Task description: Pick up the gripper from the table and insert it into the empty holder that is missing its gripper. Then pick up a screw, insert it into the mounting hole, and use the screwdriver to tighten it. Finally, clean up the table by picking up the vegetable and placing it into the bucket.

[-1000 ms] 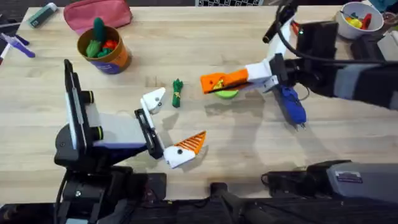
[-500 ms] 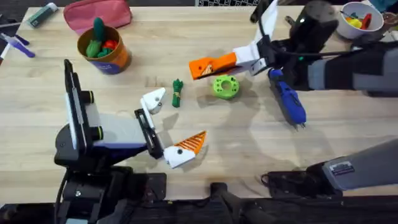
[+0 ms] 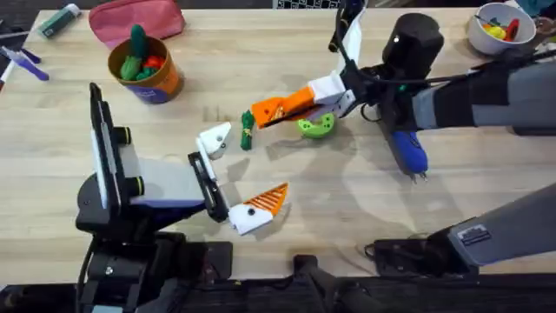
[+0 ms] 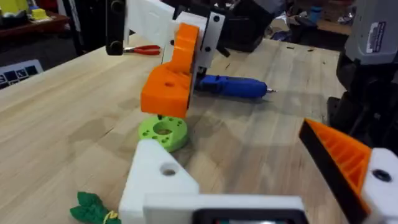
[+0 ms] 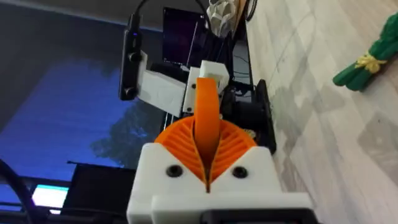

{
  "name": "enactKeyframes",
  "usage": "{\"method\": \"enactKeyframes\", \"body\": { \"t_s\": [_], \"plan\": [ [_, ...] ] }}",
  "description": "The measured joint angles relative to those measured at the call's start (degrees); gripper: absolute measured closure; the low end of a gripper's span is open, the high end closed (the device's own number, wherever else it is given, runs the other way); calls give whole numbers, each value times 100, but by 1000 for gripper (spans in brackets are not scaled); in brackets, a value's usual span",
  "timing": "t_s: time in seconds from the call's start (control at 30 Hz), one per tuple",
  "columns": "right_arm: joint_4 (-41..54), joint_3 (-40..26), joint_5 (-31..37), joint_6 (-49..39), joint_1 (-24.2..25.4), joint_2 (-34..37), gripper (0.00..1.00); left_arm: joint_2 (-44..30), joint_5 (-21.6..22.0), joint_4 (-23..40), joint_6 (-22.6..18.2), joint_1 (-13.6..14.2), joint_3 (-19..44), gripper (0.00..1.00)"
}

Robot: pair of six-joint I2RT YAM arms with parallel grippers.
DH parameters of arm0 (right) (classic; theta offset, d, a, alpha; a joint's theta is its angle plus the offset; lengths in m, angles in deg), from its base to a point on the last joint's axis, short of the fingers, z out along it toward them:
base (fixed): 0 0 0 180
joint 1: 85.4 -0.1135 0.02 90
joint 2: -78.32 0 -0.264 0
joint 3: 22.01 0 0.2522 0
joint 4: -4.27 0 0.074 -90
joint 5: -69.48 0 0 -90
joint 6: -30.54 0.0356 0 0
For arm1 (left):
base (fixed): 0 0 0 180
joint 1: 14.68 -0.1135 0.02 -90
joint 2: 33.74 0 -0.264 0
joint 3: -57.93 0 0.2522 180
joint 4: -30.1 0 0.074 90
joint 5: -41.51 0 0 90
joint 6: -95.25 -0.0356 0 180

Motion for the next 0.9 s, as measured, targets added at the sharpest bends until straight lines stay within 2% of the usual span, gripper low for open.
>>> {"method": "enactKeyframes", "body": {
  "t_s": [0.9],
  "plan": [
    [161,92,0,-24,-526,106,992,-1,0,1,0,0,0,15]
  ]
}}
